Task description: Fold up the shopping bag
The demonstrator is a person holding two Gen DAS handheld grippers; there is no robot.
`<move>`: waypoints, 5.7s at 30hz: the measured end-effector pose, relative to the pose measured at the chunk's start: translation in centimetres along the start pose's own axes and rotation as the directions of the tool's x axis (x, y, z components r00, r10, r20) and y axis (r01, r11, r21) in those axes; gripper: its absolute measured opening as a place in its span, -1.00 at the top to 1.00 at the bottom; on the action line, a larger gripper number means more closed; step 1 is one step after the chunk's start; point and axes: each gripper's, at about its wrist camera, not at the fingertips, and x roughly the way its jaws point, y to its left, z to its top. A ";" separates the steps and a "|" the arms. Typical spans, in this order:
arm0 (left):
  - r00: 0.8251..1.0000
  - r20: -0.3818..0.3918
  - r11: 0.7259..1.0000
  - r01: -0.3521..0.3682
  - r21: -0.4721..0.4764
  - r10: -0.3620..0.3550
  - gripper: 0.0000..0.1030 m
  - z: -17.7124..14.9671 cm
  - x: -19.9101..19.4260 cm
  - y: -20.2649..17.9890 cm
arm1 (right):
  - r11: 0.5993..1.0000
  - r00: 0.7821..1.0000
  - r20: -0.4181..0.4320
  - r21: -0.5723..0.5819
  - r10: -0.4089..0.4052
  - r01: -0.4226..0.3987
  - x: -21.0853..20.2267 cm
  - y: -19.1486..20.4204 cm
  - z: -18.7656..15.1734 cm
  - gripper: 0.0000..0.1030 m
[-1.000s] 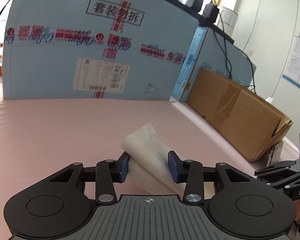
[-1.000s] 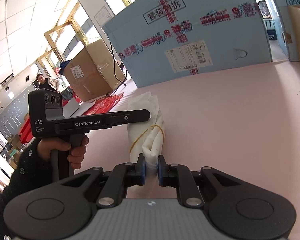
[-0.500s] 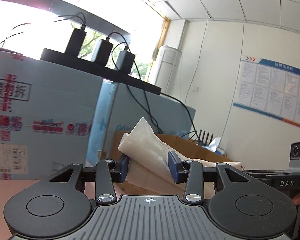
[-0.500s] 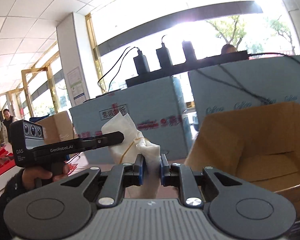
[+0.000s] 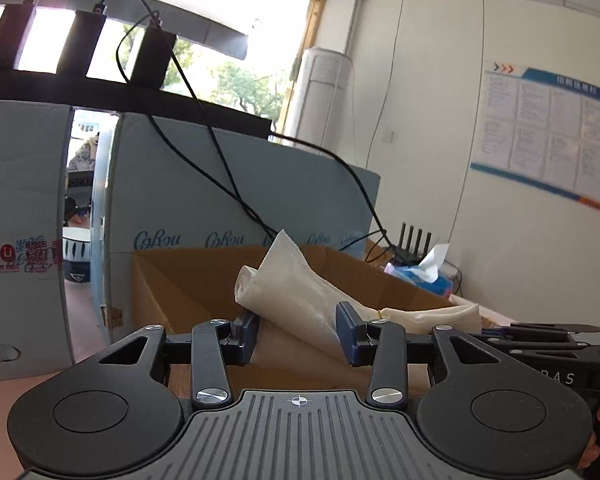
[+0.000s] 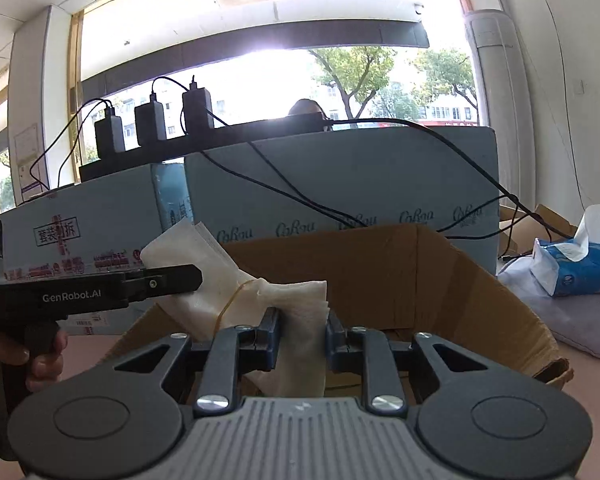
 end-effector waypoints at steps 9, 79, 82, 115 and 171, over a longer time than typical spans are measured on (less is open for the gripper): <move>0.998 0.023 0.995 -0.068 0.072 0.066 -0.90 -0.7 -0.9 -0.4 | 0.987 0.987 -0.001 0.012 -0.161 0.161 1.1 0.1 -0.3 -0.25; 0.632 -0.348 0.632 -0.764 -0.131 0.692 -1.00 -15.5 -26.7 20.4 | 0.951 0.921 -0.372 -0.226 0.117 -0.212 8.9 30.9 -11.1 -1.00; 0.632 -0.348 0.632 -0.764 -0.131 0.692 -1.00 -15.5 -26.7 20.4 | 0.951 0.921 -0.372 -0.226 0.116 -0.211 8.8 30.9 -11.1 -1.00; 0.636 -0.350 0.634 -0.761 -0.136 0.688 -1.00 -15.5 -26.7 20.6 | 0.951 0.921 -0.372 -0.226 0.115 -0.210 8.8 30.9 -11.0 -1.00; 0.636 -0.350 0.633 -0.762 -0.137 0.688 -1.00 -15.5 -26.7 20.6 | 0.951 0.921 -0.372 -0.228 0.113 -0.208 8.8 30.9 -11.0 -1.00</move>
